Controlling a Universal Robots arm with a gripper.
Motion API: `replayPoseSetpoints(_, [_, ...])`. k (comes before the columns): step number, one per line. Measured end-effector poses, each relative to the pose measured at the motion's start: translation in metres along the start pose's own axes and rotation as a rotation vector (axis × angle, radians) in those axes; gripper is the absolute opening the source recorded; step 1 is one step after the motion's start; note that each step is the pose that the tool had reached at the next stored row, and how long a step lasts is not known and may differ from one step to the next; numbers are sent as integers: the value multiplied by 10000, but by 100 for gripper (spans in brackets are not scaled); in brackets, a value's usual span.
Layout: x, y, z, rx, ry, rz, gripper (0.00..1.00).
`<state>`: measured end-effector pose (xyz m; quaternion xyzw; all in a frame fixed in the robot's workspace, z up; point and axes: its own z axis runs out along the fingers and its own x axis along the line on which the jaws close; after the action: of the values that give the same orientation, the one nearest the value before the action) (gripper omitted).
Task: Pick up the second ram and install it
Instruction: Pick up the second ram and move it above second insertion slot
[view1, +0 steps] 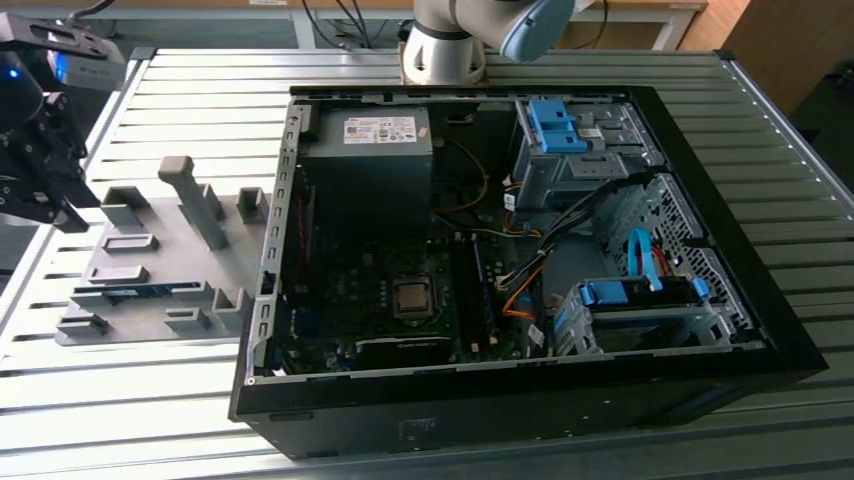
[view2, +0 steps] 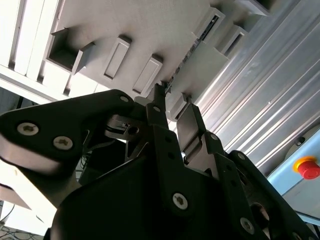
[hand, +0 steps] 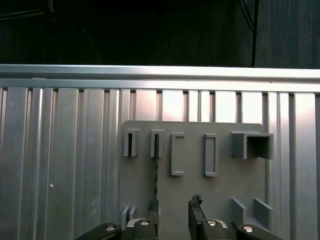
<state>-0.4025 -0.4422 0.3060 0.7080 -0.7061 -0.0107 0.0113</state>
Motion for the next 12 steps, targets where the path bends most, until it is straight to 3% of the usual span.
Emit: replayPoseSetpoints(12, [5,-2,84,-3,2,1,37])
